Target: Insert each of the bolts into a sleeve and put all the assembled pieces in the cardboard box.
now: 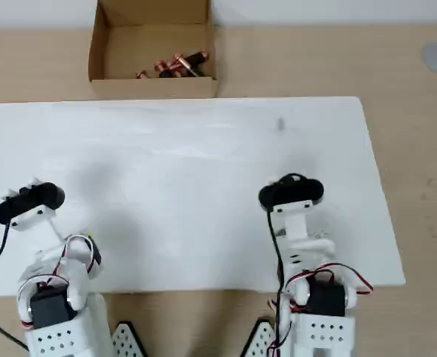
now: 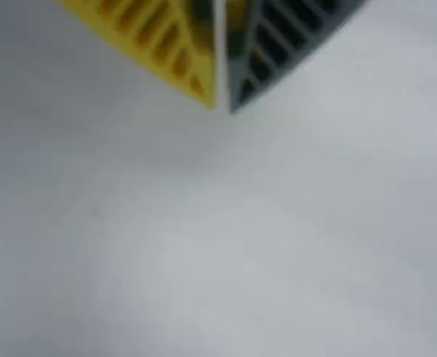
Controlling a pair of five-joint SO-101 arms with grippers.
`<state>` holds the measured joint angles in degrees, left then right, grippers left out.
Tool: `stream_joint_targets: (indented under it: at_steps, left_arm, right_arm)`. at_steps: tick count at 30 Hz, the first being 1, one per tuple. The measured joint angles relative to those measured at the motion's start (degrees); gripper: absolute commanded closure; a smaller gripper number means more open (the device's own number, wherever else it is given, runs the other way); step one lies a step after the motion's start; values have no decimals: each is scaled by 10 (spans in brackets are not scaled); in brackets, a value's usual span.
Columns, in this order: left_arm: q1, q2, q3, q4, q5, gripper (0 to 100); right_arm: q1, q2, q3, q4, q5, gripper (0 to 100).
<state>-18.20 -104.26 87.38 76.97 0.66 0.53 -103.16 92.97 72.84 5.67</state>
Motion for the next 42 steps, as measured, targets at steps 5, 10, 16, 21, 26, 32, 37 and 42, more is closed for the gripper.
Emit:
stream_joint_targets:
  at_steps: [5,10,16,21,26,32,37,42]
  left_arm:
    - [-1,0,29,-15,0,991]
    - [-2,0,33,-15,0,991]
    - [-2,0,33,-15,0,991]
    - [-2,0,33,-15,0,991]
    - [-2,0,33,-15,0,991]
    - [-2,0,33,-15,0,991]
    - [-2,0,33,-15,0,991]
    - [-2,0,33,-15,0,991]
  right_arm:
    - [0,0,3,0,0,988]
    - [0,0,3,0,0,988]
    - [0,0,3,0,0,988]
    - [0,0,3,0,0,988]
    - [0,0,3,0,0,988]
    - [0,0,3,0,0,988]
    - [0,0,3,0,0,988]
    - [0,0,3,0,0,988]
